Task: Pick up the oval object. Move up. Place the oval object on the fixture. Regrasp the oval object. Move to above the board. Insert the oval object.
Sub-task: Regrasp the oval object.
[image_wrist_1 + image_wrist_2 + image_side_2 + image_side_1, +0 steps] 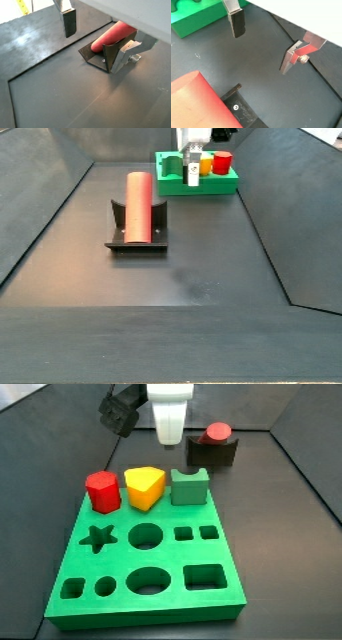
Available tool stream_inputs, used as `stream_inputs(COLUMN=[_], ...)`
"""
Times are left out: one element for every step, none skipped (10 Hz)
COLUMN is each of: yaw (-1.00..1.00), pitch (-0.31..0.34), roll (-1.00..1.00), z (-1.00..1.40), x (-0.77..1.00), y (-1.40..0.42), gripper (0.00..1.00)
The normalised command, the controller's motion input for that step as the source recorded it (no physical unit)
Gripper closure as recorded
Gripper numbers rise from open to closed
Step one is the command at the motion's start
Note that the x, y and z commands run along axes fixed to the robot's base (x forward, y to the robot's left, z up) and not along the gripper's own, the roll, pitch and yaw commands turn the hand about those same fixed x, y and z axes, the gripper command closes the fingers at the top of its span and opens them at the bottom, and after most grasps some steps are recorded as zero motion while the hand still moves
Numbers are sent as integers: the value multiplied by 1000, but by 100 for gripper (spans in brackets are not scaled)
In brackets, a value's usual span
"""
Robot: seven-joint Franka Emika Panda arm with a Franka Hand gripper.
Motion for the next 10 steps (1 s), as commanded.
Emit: stream_inputs(yaw=[-238,-158,-93,-43,0,24,44,50,52,51], pitch=[174,194,202,230,232,229,223,220,217,221], roll=[130,59,47,49,46,35,16,5,-6,-12], z=[8,7,2,-19,-9,-2,-6,0,0,3], x=[-21,1000,1000,1000,1000,1000,1000,1000,1000,1000], y=[1,0,0,-1,-4,-8,-14,-16,-17,-18], gripper=[0,0,0,0,0,0,0,0,0,0])
